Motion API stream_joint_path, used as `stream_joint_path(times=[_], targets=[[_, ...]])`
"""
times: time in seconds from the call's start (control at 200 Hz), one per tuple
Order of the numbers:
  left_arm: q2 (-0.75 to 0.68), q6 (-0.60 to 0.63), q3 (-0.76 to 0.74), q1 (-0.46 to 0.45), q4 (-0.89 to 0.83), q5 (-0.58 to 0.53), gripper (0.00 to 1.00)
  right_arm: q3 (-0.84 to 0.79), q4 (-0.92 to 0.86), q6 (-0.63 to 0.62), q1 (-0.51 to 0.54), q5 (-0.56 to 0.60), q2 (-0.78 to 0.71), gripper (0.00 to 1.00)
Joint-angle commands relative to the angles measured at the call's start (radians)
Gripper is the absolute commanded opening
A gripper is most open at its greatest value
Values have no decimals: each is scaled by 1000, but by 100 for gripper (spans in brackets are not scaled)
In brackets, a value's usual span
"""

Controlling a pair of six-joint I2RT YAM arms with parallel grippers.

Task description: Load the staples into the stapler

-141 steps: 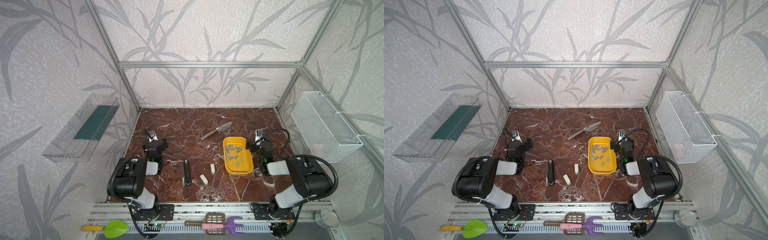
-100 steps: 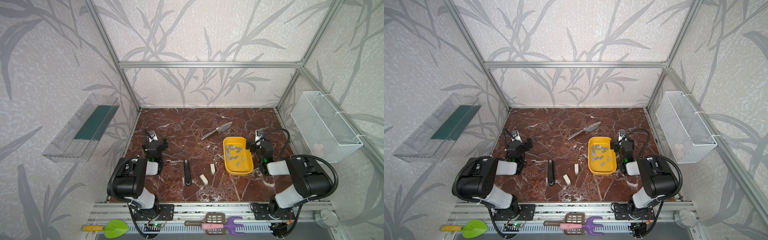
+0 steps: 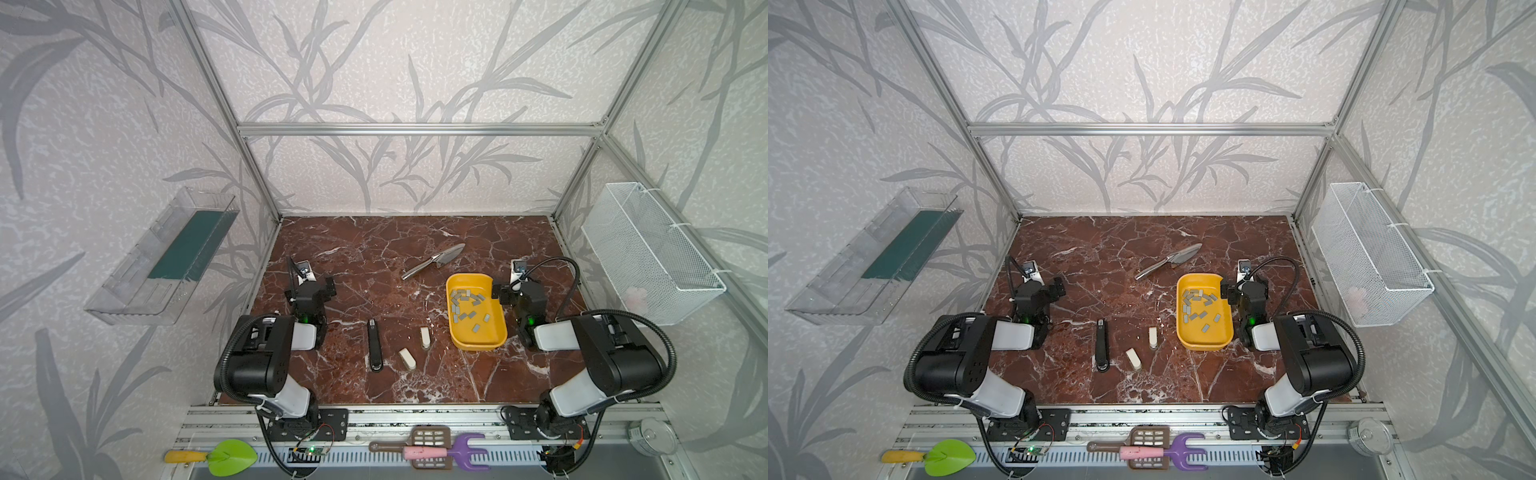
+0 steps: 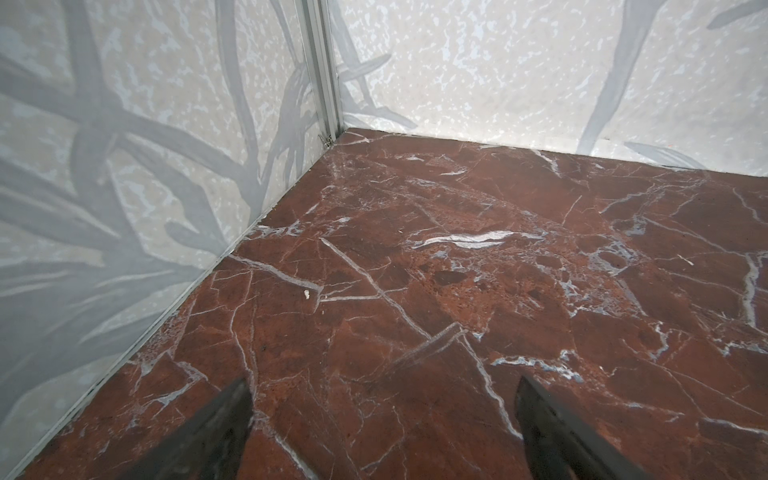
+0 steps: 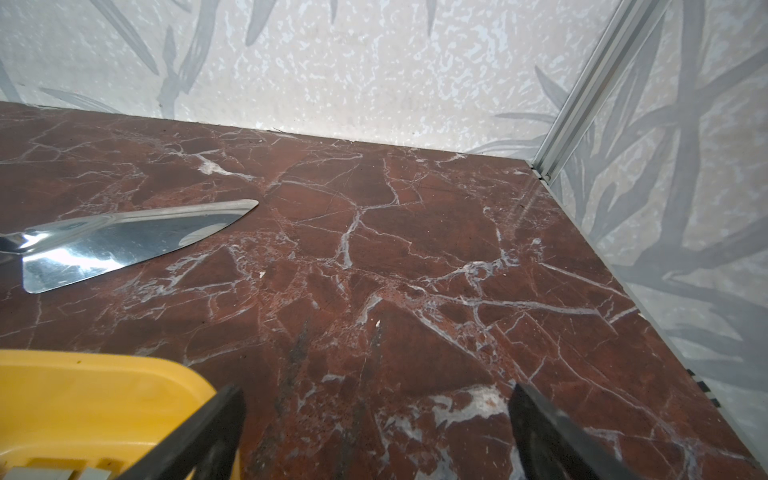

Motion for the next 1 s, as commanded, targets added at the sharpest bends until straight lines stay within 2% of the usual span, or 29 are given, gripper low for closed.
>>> stream_joint_path(times=[0.0, 0.425, 0.52, 0.625, 0.69, 0.74, 0.8, 0.87, 0.92, 0.995], targets=[[7, 10, -4, 2, 25, 0, 99, 2, 13, -10, 1, 6, 10, 99], [7, 10, -3, 1, 26, 0, 99, 0, 18, -13, 0, 3, 10, 99], [5, 33, -2, -2, 24, 49, 99, -5, -11, -1, 2, 37, -38, 99], [-59, 48, -13, -20, -4, 26, 99, -8, -73, -4, 5, 50, -112, 99], [-125, 67, -25, -52, -39, -26, 99, -13, -88, 2, 11, 95, -149, 99], [-179, 66, -19, -73, -103, -71, 99, -2, -144, 7, 12, 108, -194, 99], [-257, 34, 25, -81, -271, -81, 99, 27, -254, 28, 12, 140, -268, 99], [-350, -107, 120, -80, -528, -75, 99, 90, -484, 64, 12, 160, -377, 99], [-406, -180, 175, -79, -663, -4, 99, 146, -649, 104, 11, 150, -452, 99], [-478, -235, 227, -78, -758, 166, 99, 221, -849, 211, 11, 81, -553, 99]])
